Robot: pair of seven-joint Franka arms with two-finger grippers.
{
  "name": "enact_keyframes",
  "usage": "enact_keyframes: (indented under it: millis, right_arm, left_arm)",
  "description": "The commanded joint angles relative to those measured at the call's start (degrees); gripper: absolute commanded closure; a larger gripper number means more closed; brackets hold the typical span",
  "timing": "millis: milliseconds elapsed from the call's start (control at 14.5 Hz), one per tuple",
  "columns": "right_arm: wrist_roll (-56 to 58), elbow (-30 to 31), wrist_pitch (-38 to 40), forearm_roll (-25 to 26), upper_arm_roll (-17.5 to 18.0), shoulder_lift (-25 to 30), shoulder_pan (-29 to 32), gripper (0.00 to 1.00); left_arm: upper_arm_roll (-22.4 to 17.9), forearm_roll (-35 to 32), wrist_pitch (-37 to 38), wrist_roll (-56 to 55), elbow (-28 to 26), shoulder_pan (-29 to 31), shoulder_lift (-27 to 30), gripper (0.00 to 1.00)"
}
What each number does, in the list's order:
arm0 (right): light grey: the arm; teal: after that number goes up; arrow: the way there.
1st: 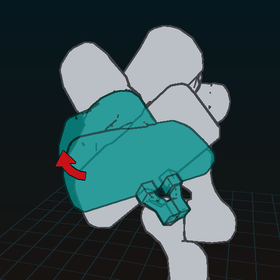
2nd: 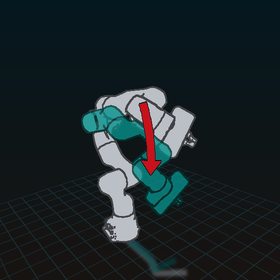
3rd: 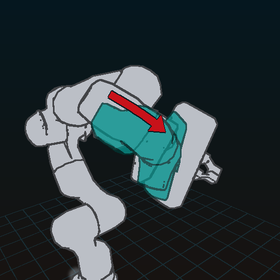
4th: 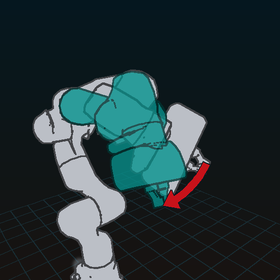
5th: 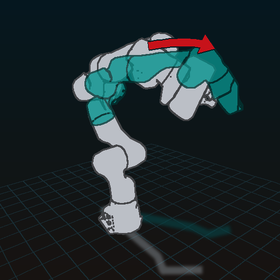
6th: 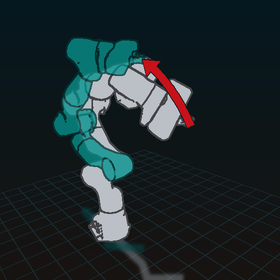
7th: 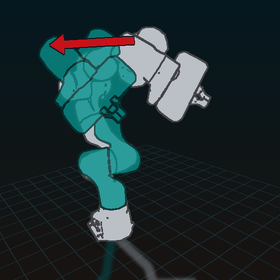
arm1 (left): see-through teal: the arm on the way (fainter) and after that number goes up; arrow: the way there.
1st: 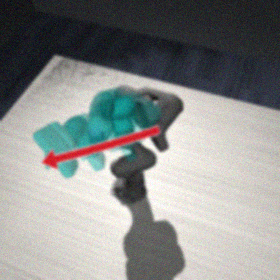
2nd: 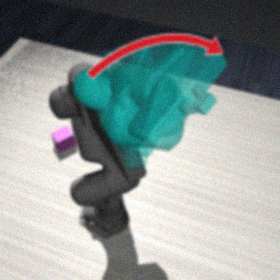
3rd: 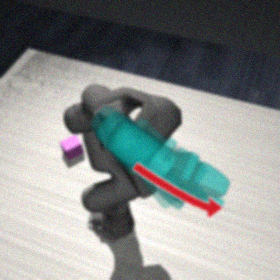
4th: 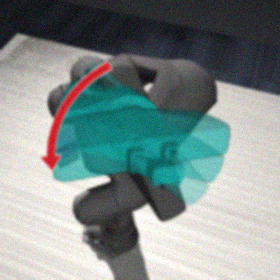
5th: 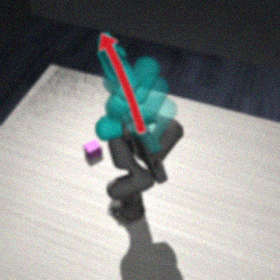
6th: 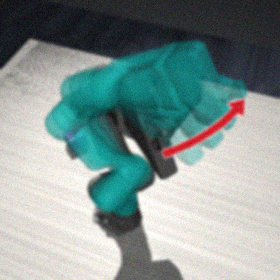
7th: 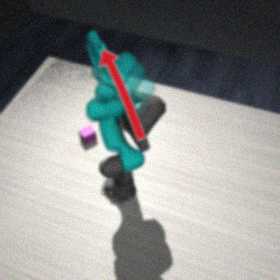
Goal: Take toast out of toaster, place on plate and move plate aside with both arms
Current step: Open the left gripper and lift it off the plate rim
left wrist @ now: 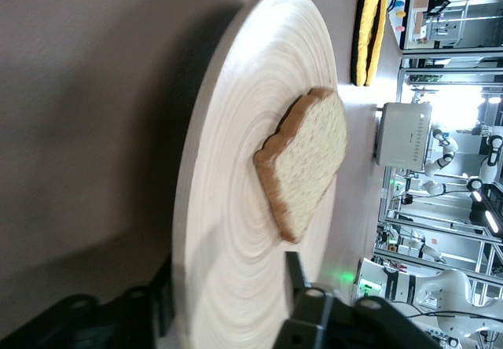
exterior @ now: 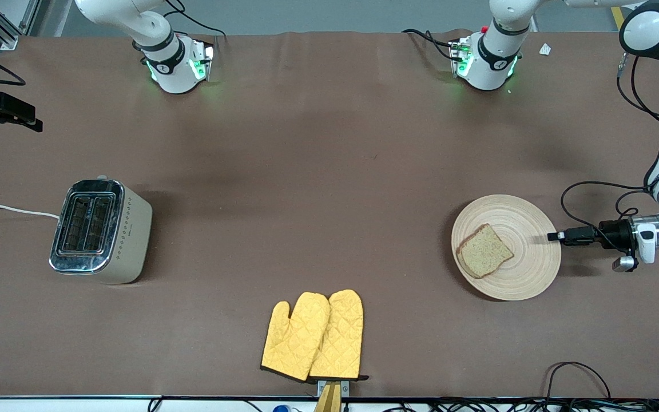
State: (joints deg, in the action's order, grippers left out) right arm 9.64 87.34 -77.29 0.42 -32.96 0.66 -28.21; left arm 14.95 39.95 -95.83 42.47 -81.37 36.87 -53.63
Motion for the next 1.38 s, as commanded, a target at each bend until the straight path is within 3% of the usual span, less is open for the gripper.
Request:
enact_keyframes:
  millis: [0, 689, 1033, 1170, 1308]
  right_arm:
    - [-0.59, 0.19, 0.47, 0.81, 0.61, 0.92, 0.35, 0.0]
    - [-0.41, 0.19, 0.47, 0.81, 0.53, 1.01, 0.53, 0.0]
    - [-0.41, 0.28, 0.47, 0.81, 0.53, 0.92, 0.61, 0.0]
    - [-0.41, 0.28, 0.47, 0.72, 0.53, 0.92, 0.61, 0.0]
    - [-0.41, 0.28, 0.47, 0.72, 0.53, 0.92, 0.61, 0.0]
  left_arm:
    - [0.16, -1.96, -0.05, -6.49, 2.61, -2.67, 3.61, 0.0]
    - [0.96, -24.9, 0.03, -40.41, 4.2, -19.98, 25.22, 0.0]
    - [0.96, -29.65, 0.47, -52.56, 3.85, -28.34, 31.03, 0.0]
    - [0.87, -35.17, 0.74, -54.68, 3.77, -32.37, 32.44, 0.0]
    - [-1.92, -43.67, 0.74, -53.99, 2.46, -37.82, 35.07, 0.0]
